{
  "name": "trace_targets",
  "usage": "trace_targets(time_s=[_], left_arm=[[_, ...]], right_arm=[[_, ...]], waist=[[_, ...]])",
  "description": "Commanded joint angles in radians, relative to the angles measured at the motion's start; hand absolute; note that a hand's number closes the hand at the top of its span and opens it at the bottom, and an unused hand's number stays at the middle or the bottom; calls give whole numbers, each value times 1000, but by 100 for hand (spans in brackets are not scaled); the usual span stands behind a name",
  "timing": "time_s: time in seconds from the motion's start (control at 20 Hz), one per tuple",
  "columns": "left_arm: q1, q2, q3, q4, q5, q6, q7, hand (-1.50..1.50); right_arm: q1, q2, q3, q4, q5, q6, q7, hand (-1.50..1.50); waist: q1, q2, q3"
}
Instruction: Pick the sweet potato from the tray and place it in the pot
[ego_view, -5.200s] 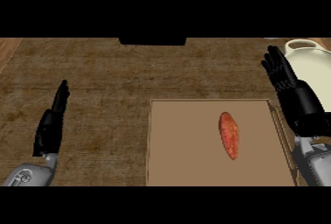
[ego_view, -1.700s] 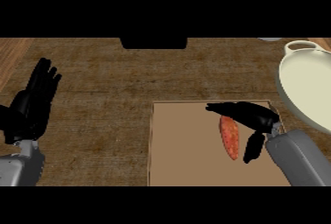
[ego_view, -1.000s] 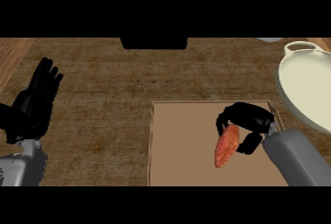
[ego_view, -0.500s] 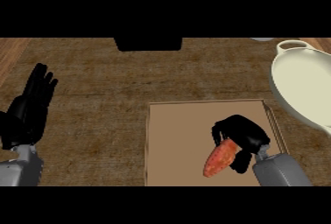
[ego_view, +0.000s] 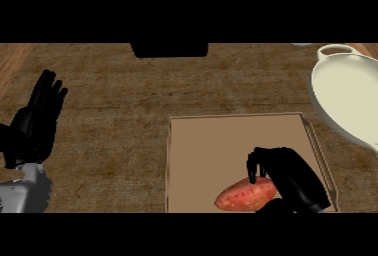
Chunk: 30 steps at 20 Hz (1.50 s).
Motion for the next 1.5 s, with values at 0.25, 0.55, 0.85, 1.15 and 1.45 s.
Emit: trace_targets(time_s=[0.25,0.55,0.85,1.15,1.45], left_arm=[[-16,32,42,11,36,-29,26,0],[-45,14,22,42,10,-30,-12,0],[8,0,17,12,13,-61,-39,0],[-17,4,39,33,32,-67,-8,0],[47,-36,-15,-23,-26,-41,-47,0]], right_arm=[[4,51,-208,-365,-17,-149,110,150],[-85,13,-451,-390,-133,-163,136,150],[-179,-71,-653,-258,-302,-142,131,150],[-324,-224,-823,41,-420,-157,59,150],[-434,-292,-918,394,-505,-240,-108,150]], waist=[[5,2,0],[17,7,1],[23,7,1],[29,8,1],[39,9,2]])
